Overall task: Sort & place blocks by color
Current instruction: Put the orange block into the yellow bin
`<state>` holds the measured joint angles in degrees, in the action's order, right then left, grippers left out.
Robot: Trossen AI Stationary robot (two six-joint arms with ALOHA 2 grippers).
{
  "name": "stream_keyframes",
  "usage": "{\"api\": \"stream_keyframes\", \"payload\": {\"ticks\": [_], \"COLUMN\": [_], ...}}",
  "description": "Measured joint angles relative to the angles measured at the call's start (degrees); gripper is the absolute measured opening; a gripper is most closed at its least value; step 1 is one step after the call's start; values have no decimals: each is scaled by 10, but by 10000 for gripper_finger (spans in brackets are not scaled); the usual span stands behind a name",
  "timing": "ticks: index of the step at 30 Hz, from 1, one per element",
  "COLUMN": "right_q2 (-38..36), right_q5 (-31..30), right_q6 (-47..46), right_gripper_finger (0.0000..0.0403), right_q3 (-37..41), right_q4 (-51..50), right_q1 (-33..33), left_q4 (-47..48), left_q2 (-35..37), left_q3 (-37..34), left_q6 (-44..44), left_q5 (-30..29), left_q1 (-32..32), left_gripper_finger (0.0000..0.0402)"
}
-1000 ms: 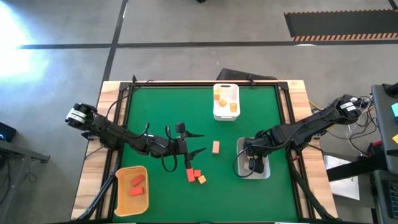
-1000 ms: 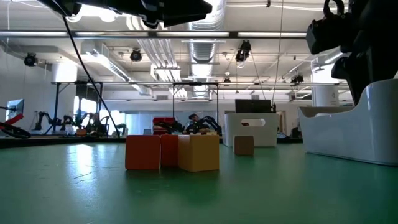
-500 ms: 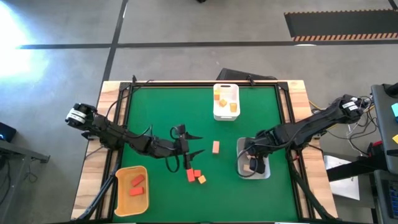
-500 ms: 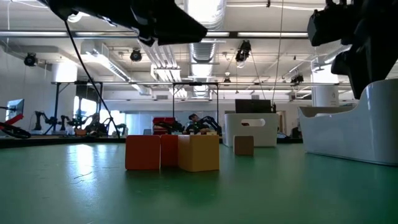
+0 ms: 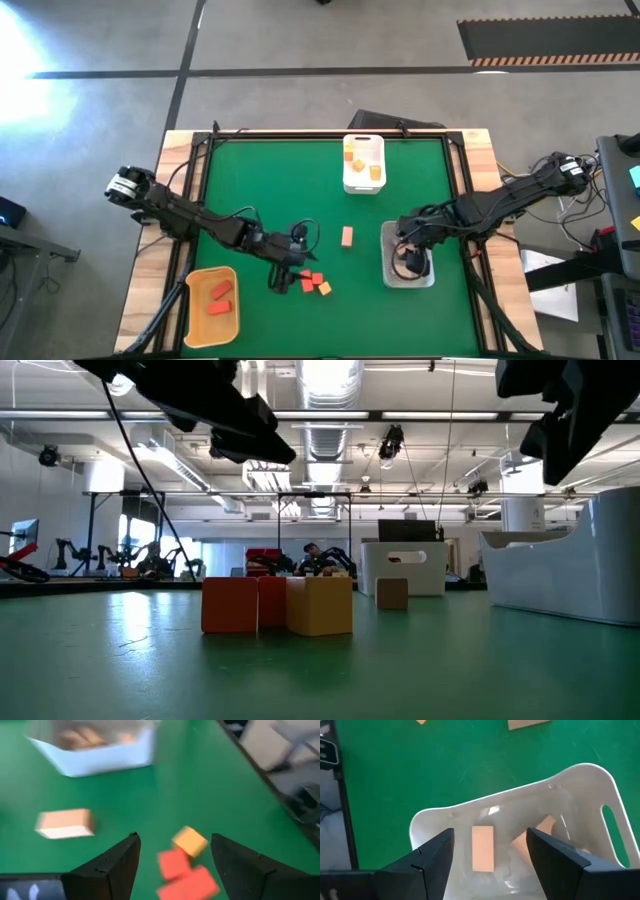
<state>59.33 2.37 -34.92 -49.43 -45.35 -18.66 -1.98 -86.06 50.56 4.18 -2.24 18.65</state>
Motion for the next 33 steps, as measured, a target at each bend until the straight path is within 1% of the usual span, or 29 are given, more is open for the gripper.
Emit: {"api": "stream_keyframes", "payload": {"ticks": [4, 7, 10, 12, 16, 20, 24, 29, 33], "right_q2": [-4, -3, -2, -1, 0, 0, 0, 0, 0], "right_q5": [-1, -5, -5, -5, -5, -5, -5, -5, -5], "right_q6": [14, 19, 19, 19, 19, 19, 19, 19, 19], "right_gripper_finger": [235, 235, 235, 235, 235, 235, 235, 235, 235], "right_q3": [0, 0, 0, 0, 0, 0, 0, 0, 0], "right_q4": [16, 29, 34, 40, 41, 41, 41, 41, 41], "right_q1": [-5, -6, -6, -6, -6, -6, -6, -6, -6], "left_q4": [101, 168, 194, 193, 212, 260, 261, 256, 216], "left_q2": [0, 0, 0, -10, -59, -106, -139, -152, -152], "left_q3": [37, 62, 74, 83, 105, 131, 138, 136, 130], "left_q6": [-5, -31, -62, -79, -124, -194, -236, -271, -276], "left_q5": [59, 70, 77, 79, 80, 78, 77, 56, 50], "left_q1": [2, 2, 2, 2, 2, 2, 2, 1, -2], "left_gripper_finger": [226, 226, 226, 226, 226, 226, 226, 226, 226]}}
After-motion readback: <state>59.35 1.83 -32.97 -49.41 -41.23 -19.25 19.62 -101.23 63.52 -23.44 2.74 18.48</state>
